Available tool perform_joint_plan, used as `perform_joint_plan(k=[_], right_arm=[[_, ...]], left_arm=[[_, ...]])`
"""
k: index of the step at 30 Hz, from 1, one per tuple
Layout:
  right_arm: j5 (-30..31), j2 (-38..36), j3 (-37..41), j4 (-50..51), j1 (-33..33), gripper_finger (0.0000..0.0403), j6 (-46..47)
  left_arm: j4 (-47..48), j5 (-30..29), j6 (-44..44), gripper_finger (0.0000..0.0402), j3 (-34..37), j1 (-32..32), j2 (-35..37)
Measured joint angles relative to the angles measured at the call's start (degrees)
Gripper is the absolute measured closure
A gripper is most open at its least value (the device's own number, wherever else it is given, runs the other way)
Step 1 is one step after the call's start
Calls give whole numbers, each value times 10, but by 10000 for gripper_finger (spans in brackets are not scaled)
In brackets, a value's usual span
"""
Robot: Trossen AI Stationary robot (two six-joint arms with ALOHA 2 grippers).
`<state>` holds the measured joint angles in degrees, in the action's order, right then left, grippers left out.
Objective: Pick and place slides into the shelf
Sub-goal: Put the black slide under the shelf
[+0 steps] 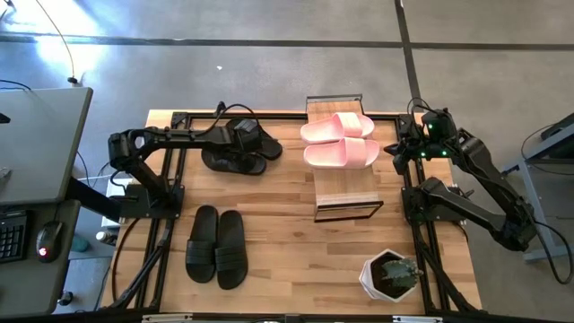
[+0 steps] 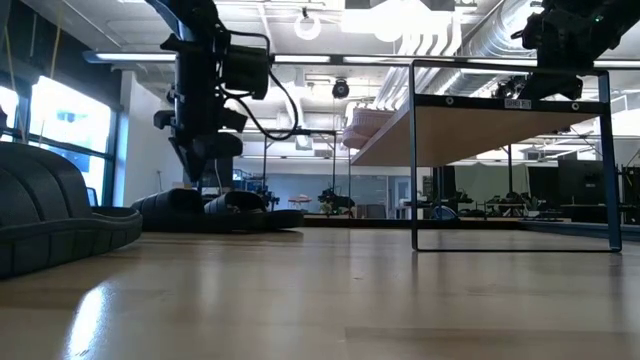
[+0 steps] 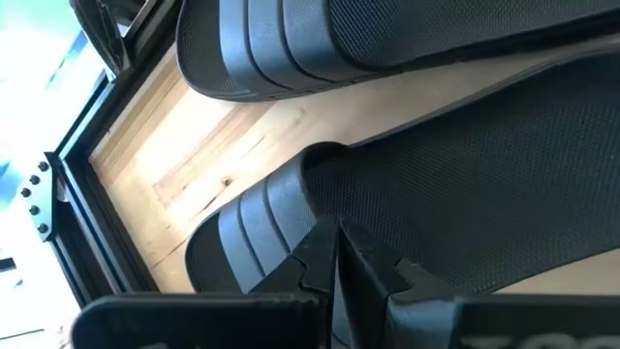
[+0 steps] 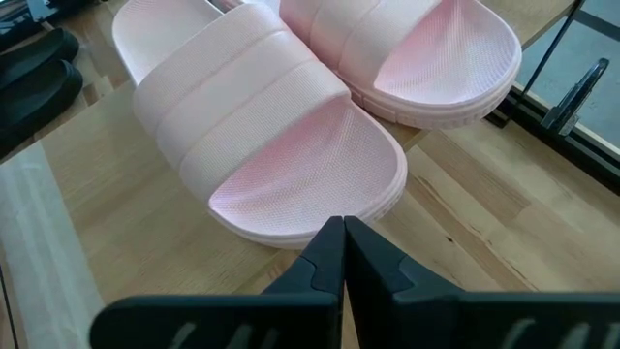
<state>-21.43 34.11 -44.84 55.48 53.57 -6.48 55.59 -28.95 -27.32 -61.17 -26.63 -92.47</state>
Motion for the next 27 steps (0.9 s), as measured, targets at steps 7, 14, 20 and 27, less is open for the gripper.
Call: perform_joint_plan(k=[7, 14, 20, 27], right_arm=[[0, 0, 0, 0, 0, 402, 0], [0, 0, 0, 0, 0, 402, -7], [0, 0, 0, 0, 0, 402, -11], [0, 0, 0, 0, 0, 402, -11]], left_arm=[[6, 28, 6, 394, 0, 0, 0], [19, 40, 32, 332, 0, 0, 0], [19, 39, 31, 258, 0, 0, 0], [20, 19, -29, 208, 0, 0, -3]])
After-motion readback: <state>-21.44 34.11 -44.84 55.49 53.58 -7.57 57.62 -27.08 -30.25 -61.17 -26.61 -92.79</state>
